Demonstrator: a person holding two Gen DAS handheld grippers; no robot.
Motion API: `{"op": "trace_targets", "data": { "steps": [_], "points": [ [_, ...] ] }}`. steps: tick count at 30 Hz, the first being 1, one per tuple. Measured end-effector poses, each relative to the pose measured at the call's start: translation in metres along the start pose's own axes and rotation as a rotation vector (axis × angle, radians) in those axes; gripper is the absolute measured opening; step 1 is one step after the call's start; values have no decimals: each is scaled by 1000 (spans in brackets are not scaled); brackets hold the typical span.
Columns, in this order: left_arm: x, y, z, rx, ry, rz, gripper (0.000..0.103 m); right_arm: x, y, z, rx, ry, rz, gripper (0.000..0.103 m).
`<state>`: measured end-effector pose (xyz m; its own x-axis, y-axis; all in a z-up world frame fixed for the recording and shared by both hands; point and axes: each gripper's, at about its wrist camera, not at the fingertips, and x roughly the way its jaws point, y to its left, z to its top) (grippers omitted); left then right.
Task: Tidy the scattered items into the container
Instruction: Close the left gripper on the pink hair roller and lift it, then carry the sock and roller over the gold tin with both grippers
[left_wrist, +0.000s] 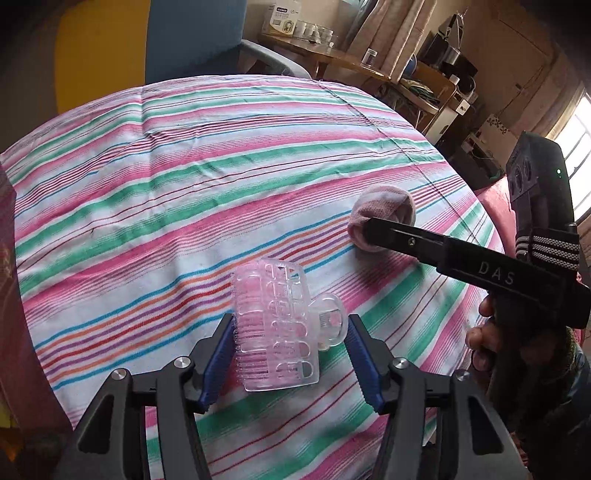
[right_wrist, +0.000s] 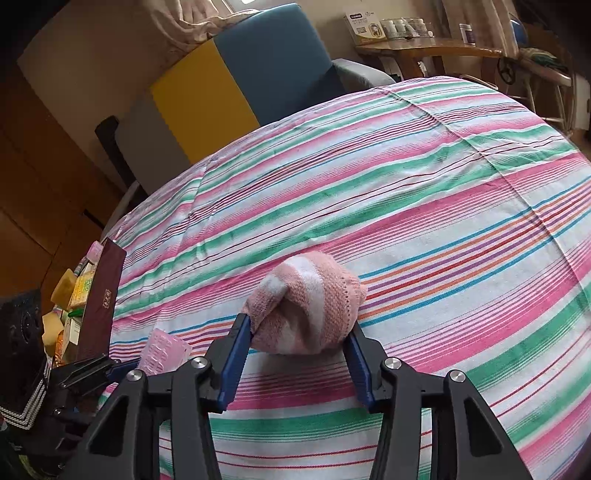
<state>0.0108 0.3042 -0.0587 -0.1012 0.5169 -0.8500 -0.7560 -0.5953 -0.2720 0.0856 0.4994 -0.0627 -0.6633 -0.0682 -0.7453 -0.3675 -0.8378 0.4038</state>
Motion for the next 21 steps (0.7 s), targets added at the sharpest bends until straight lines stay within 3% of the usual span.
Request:
{"op": "trace_targets", "data": {
  "steps": [13,21],
  "points": [
    [-77,48,-38,-121,-153,40,60,3,82,-32,-146,67,76,49],
    [-135,103,-59,-235,-284,131,60,2,153,-24,-288,70,137,49]
  ]
}}
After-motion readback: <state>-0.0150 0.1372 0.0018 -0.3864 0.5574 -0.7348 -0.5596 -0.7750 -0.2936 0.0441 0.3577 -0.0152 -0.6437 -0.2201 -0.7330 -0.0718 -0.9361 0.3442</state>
